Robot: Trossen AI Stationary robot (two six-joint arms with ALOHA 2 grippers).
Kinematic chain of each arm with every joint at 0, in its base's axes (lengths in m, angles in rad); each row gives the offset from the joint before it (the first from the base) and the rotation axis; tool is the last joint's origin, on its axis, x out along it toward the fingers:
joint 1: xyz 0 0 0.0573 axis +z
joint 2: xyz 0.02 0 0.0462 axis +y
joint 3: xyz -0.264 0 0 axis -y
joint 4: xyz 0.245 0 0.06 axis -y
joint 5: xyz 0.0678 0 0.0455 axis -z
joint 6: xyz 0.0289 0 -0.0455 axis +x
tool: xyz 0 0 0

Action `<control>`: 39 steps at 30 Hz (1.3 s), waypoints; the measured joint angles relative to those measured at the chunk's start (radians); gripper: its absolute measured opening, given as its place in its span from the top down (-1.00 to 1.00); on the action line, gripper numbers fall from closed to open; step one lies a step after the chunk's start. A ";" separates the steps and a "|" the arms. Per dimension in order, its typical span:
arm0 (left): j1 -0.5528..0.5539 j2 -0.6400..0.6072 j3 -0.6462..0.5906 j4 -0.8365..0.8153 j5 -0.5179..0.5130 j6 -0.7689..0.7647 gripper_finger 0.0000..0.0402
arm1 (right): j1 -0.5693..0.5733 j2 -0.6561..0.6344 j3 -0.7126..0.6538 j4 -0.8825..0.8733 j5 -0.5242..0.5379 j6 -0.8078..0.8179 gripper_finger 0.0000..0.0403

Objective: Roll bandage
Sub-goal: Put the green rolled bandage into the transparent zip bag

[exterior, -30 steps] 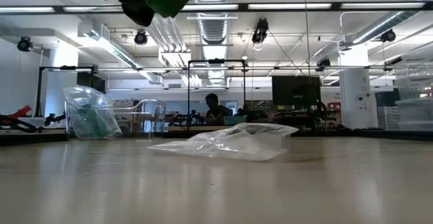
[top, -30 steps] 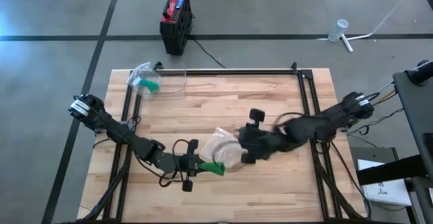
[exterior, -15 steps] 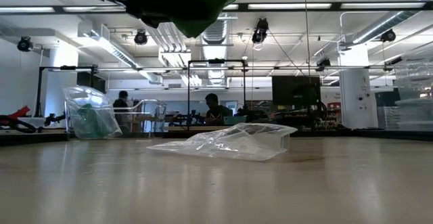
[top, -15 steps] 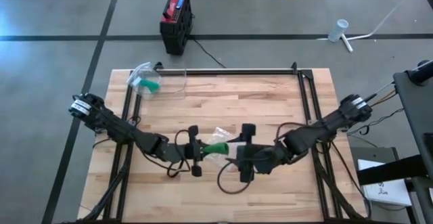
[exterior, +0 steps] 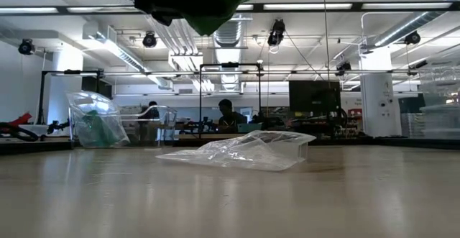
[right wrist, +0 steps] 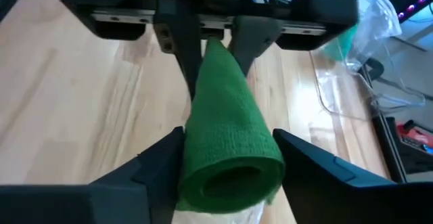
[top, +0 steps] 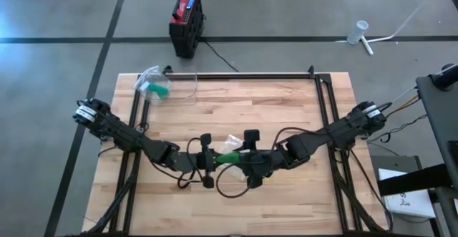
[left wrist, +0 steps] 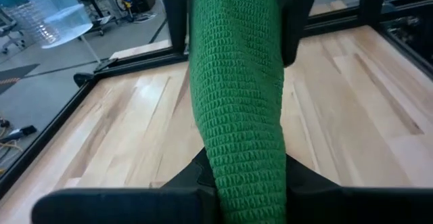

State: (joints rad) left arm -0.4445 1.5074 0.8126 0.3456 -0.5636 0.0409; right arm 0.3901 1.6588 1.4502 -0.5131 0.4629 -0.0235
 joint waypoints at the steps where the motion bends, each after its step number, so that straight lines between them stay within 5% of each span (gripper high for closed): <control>1: 0.000 0.000 0.004 -0.008 0.000 0.000 0.80 | 0.000 0.000 0.000 -0.004 -0.001 -0.004 -0.04; 7: 0.000 0.000 0.011 -0.013 0.003 0.001 0.75 | 0.000 0.002 0.001 -0.003 -0.007 -0.026 0.24; 14: -0.006 -0.037 0.012 -0.088 -0.027 0.004 0.57 | -0.001 -0.003 0.002 0.002 -0.022 -0.032 0.86; 24: -0.021 -0.332 0.011 -0.462 -0.046 -0.149 0.10 | 0.016 -0.062 0.013 -0.088 -0.027 -0.003 0.86; 33: -0.094 -0.283 0.002 -0.058 0.002 0.112 -0.06 | -0.029 -0.064 0.012 -0.105 -0.018 0.072 0.84; 39: -0.071 -0.161 0.030 -0.049 -0.004 0.100 -0.01 | -0.029 -0.064 0.013 -0.095 -0.023 0.052 0.84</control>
State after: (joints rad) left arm -0.5160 1.3463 0.8428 0.2965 -0.5675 0.1413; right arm 0.3614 1.5951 1.4628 -0.6083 0.4401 0.0284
